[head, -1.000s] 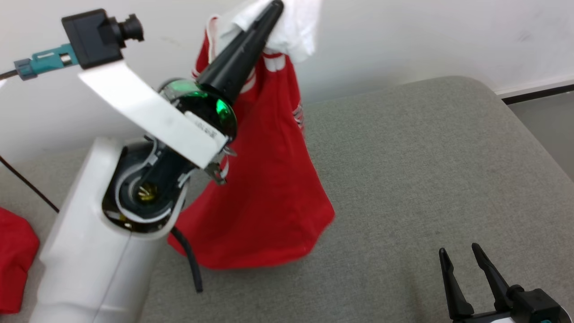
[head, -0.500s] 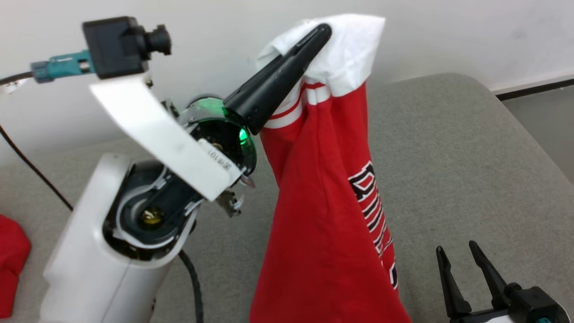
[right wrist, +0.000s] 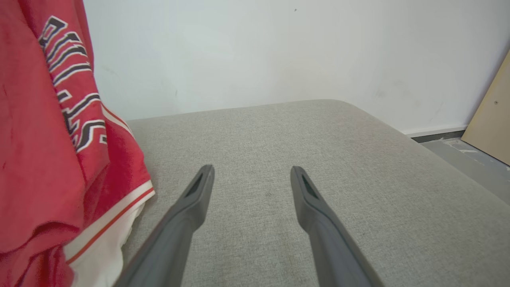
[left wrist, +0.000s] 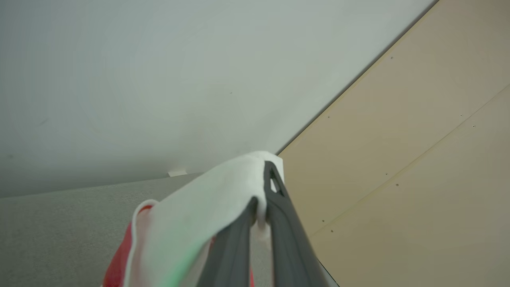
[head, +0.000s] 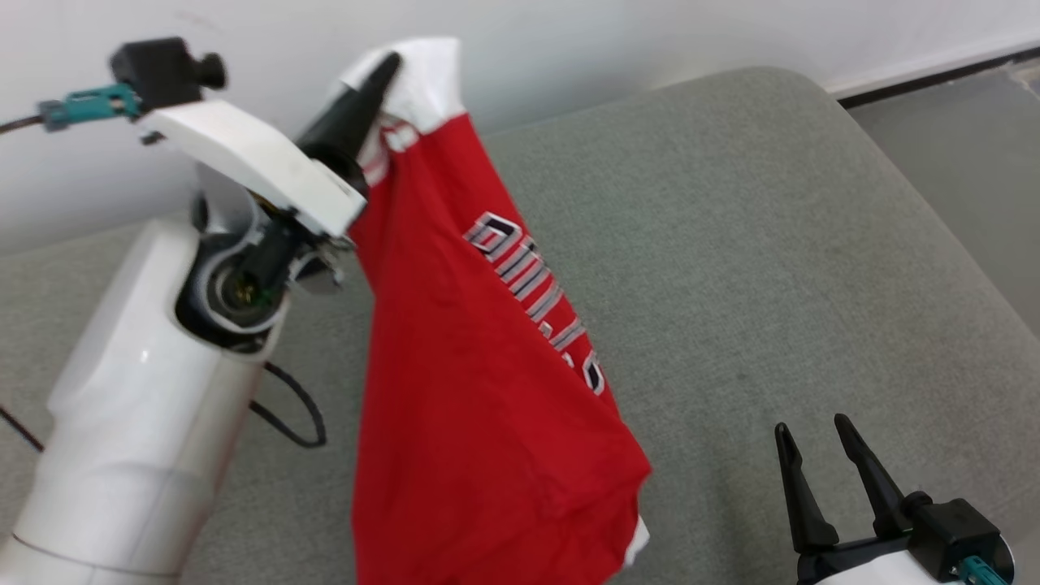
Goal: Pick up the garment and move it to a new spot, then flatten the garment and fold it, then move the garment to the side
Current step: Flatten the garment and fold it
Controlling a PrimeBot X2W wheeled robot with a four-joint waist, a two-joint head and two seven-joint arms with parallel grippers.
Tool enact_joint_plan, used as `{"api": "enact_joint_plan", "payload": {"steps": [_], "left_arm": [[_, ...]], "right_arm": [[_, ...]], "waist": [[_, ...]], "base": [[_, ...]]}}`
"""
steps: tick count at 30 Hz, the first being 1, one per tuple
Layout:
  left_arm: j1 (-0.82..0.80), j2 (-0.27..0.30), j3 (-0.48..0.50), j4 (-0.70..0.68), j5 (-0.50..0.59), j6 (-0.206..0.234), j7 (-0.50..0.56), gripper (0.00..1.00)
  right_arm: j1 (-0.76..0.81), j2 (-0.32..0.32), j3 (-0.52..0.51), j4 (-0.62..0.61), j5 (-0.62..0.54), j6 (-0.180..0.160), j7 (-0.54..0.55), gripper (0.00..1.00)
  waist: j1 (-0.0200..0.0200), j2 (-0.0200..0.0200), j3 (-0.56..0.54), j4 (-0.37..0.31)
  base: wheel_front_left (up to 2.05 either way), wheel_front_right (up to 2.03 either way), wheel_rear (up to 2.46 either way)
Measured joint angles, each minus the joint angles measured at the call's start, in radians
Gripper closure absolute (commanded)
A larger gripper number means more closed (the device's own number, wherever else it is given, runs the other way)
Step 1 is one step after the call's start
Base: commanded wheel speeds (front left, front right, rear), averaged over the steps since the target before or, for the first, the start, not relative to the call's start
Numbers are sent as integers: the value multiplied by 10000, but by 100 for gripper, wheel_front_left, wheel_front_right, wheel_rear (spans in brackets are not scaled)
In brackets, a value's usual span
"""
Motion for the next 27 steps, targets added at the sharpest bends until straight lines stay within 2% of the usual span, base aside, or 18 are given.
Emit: {"api": "enact_joint_plan", "payload": {"steps": [6, 8, 9, 16, 19, 22, 27], "left_arm": [[-979, 336, -134, 2034, 1503, -79, -1461, 100], [-1174, 393, -219, 2692, 1918, -75, -1996, 51], [-1243, 407, -276, 2980, 2151, -75, -2272, 0], [-1247, 359, -968, 4251, 3009, -159, -2922, 0], [-1052, 437, -1091, 4500, 3164, -61, -3135, 0], [-850, 410, -1141, 4474, 3475, 316, -3666, 0], [-163, -351, -1559, 3680, 3649, 512, -4136, 0]], "right_arm": [[-198, 69, -6, -33, 56, 0, -2, 0], [-229, 90, -12, -33, 59, 0, 0, 0], [-244, 92, -25, -33, 59, 0, 0, 0], [-254, 127, -190, -27, 58, 0, 0, 0], [-229, 146, -213, -2, 29, 2, 0, 0], [-160, 138, -234, 0, -21, 0, 0, 0], [2, 86, -311, -12, -69, 0, 0, 0]], "waist": [[0, 0, 532, -309], [0, 0, 675, -385], [0, 0, 735, -413], [0, 0, 812, -298], [0, 1, 704, -141], [0, 0, 566, 54], [0, 0, 322, 450]], "base": [[0, 0, 0], [0, 0, 0], [0, 0, 0], [0, 0, 0], [0, 0, 0], [0, 0, 0], [0, 0, 0]]}}
